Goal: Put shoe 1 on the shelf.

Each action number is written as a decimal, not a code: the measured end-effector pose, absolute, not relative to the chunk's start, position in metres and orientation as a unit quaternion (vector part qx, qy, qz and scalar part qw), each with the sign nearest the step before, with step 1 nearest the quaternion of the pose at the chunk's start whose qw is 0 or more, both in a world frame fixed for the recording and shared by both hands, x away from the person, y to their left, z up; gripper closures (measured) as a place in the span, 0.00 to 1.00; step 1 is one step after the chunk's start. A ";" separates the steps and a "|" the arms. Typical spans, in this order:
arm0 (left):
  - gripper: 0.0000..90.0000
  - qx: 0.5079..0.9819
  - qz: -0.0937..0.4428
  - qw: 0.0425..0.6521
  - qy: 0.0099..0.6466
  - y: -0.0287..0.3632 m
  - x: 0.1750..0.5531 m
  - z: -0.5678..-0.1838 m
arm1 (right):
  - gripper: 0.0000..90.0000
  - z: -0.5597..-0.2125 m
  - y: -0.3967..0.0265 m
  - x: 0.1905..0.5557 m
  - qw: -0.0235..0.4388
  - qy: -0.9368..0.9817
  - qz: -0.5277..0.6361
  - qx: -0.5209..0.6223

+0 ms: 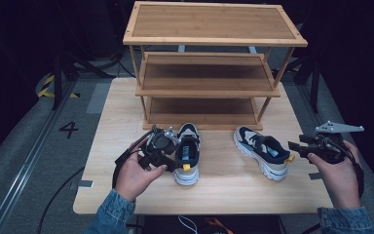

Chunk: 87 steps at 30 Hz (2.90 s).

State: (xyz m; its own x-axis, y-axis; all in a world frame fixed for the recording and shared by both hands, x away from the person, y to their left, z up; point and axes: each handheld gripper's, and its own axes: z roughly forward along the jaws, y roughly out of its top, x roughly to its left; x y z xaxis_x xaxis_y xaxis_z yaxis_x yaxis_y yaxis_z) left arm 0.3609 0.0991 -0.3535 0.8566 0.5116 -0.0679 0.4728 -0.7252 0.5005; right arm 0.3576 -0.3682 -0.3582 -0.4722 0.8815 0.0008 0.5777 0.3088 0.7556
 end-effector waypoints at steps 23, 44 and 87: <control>0.60 0.944 0.012 0.233 0.232 0.057 0.375 -0.393 | 0.51 -0.364 -0.354 0.352 0.206 0.797 0.348 0.449; 0.75 0.954 0.026 0.234 0.187 0.051 0.381 -0.384 | 0.51 -0.370 -0.355 0.343 0.202 0.799 0.340 0.453; 0.73 0.953 0.058 0.257 0.153 0.030 0.506 -0.381 | 0.50 -0.372 -0.355 0.335 0.202 0.804 0.335 0.449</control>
